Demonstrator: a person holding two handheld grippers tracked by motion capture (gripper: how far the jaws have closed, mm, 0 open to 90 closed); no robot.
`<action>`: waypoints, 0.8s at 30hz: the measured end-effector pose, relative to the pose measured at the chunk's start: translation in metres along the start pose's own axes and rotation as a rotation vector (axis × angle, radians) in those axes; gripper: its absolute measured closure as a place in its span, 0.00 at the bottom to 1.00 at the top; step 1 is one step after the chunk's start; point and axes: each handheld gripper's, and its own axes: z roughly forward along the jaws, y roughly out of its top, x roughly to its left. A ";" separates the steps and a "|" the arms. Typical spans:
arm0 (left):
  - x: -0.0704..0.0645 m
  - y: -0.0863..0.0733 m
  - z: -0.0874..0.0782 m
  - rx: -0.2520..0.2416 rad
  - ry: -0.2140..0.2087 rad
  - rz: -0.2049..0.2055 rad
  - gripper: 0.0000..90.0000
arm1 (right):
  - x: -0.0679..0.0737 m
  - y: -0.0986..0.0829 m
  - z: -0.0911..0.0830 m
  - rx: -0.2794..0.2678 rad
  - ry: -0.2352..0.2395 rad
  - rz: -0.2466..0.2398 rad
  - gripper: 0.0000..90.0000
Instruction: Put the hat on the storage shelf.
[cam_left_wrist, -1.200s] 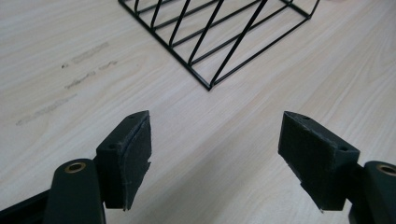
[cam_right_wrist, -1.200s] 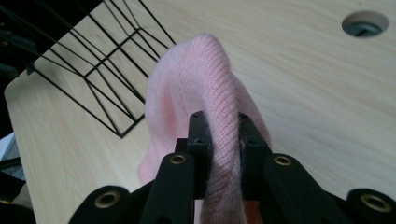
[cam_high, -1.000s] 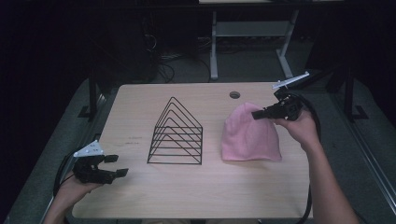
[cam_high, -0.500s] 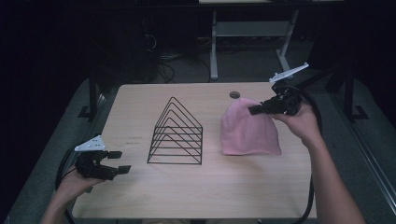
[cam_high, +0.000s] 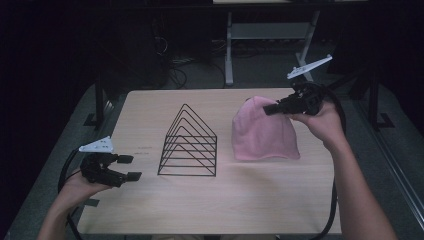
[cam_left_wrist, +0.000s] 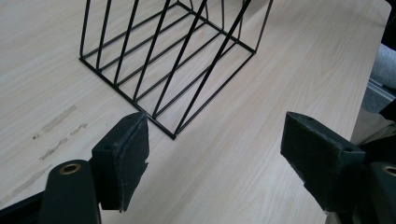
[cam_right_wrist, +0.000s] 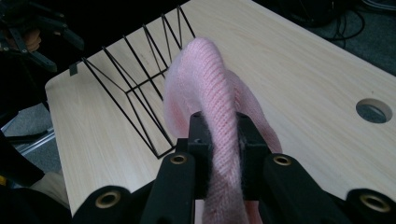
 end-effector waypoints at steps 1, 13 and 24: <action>0.000 0.002 -0.001 0.002 -0.001 0.012 0.26 | 0.001 0.001 -0.001 -0.001 0.004 -0.001 0.88; -0.006 0.021 -0.005 0.016 -0.001 0.058 0.26 | 0.023 0.023 -0.008 -0.001 0.004 -0.060 0.88; -0.014 0.040 -0.002 0.057 -0.029 0.094 0.26 | 0.044 0.042 -0.016 -0.013 0.026 -0.106 0.88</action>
